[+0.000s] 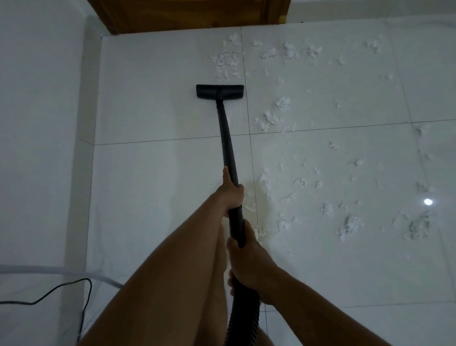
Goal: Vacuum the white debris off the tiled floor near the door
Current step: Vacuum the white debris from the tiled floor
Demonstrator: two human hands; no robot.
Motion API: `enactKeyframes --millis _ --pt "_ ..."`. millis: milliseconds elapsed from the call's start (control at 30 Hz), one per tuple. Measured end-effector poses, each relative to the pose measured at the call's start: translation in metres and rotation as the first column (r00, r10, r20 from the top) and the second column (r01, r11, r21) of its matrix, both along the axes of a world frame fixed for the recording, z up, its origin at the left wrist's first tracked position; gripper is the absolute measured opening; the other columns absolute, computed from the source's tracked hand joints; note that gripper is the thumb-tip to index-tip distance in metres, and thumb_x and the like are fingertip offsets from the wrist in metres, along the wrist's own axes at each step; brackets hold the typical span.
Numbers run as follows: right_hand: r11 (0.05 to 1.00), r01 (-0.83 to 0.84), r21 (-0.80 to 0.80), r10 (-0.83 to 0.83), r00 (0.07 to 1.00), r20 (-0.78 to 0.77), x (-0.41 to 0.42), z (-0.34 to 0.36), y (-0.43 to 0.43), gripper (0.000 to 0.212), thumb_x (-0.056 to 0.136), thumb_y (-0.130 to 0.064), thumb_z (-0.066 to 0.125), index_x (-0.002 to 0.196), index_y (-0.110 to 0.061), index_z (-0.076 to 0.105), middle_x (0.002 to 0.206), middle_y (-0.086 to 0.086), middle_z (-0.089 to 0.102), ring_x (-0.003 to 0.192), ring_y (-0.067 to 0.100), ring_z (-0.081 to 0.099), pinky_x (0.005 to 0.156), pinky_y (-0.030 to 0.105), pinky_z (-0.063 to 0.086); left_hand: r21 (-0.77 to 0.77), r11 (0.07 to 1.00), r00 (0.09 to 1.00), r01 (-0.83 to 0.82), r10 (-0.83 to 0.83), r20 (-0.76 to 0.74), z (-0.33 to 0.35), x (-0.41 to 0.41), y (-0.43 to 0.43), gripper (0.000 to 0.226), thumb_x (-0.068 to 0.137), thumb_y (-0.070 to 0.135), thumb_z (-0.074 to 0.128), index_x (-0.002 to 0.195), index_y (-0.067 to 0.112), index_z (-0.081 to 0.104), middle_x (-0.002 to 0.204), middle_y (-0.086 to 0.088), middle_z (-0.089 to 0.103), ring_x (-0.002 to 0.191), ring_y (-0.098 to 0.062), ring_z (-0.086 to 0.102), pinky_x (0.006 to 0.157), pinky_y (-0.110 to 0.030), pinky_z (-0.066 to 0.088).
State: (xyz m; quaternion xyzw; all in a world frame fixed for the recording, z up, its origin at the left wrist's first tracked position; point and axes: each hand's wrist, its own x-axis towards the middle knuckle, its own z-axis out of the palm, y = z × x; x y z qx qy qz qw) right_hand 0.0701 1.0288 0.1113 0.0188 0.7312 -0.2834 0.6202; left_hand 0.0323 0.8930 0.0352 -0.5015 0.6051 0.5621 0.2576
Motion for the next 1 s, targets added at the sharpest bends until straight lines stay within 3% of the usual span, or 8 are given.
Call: enactKeyframes --millis 133,233,333,500,700,867,1000 --pt "0.998 0.056 -0.019 -0.055 0.998 0.032 -0.013 -0.008 -0.027 0.056 0.106 -0.041 0.043 0.149 -0.063 0.015 0.099 0.009 0.063 0.077 0.025 0.066 0.079 0.049 0.064 -0.01 1.0 1.0 -0.015 0.015 -0.011 -0.013 -0.015 -0.03 0.076 0.108 0.028 0.036 0.154 0.041 -0.022 0.145 -0.013 0.046 0.088 -0.023 0.06 0.089 -0.043 0.056" --pt "0.997 0.074 -0.027 -0.074 0.997 0.023 -0.021 -0.016 -0.047 0.058 0.108 -0.038 0.042 0.153 -0.059 0.013 0.103 0.013 0.066 0.062 0.019 0.062 0.054 0.031 0.057 -0.02 1.0 1.0 0.003 -0.003 -0.008 -0.018 -0.025 -0.051 0.075 0.108 0.029 0.036 0.154 0.042 -0.022 0.143 -0.012 0.048 0.085 -0.023 0.061 0.088 -0.045 0.058" --pt "0.998 0.053 -0.034 -0.054 0.998 -0.012 -0.03 -0.023 -0.061 0.061 0.109 -0.04 0.04 0.158 -0.054 0.007 0.105 0.012 0.067 0.055 0.015 0.06 0.042 0.022 0.049 -0.012 1.0 1.0 0.004 -0.004 -0.004 -0.022 -0.035 -0.066 0.075 0.108 0.029 0.035 0.154 0.042 -0.023 0.135 -0.011 0.051 0.085 -0.023 0.062 0.087 -0.045 0.058" --pt "0.999 0.024 -0.021 -0.025 0.998 -0.055 -0.043 -0.036 -0.081 0.063 0.109 -0.04 0.04 0.158 -0.054 0.003 0.103 0.012 0.069 0.053 0.014 0.061 0.043 0.022 0.048 -0.018 1.0 1.0 -0.003 0.003 -0.011 -0.031 -0.051 -0.086 0.075 0.108 0.03 0.035 0.154 0.043 -0.023 0.117 -0.005 0.049 0.087 -0.025 0.062 0.087 -0.046 0.058" --pt "1.0 -0.006 -0.017 0.005 0.997 -0.073 -0.052 -0.041 -0.096 0.066 0.11 -0.037 0.039 0.159 -0.052 -0.002 0.104 0.014 0.069 0.051 0.014 0.06 0.04 0.021 0.047 -0.03 0.999 1.0 0.012 -0.012 -0.011 -0.034 -0.06 -0.099 0.075 0.108 0.03 0.035 0.153 0.044 -0.023 0.121 -0.008 0.052 0.084 -0.023 0.062 0.086 -0.046 0.058" --pt "1.0 -0.006 -0.03 0.004 0.998 -0.061 -0.049 -0.033 -0.09 0.065 0.109 -0.038 0.04 0.159 -0.052 0.0 0.1 0.013 0.068 0.051 0.014 0.06 0.043 0.024 0.049 -0.026 0.999 1.0 0.018 -0.018 -0.007 -0.024 -0.056 -0.094 0.075 0.108 0.03 0.035 0.154 0.043 -0.023 0.136 -0.012 0.052 0.092 -0.027 0.062 0.088 -0.047 0.057" --pt "0.999 0.018 -0.041 -0.019 0.999 -0.028 -0.047 -0.017 -0.078 0.063 0.108 -0.041 0.042 0.157 -0.053 0.005 0.093 0.011 0.064 0.048 0.012 0.06 0.046 0.025 0.052 -0.008 1.0 1.0 0.004 -0.004 0.007 -0.011 -0.051 -0.082 0.075 0.108 0.031 0.035 0.153 0.043 -0.023 0.126 -0.01 0.055 0.092 -0.027 0.062 0.09 -0.049 0.057"
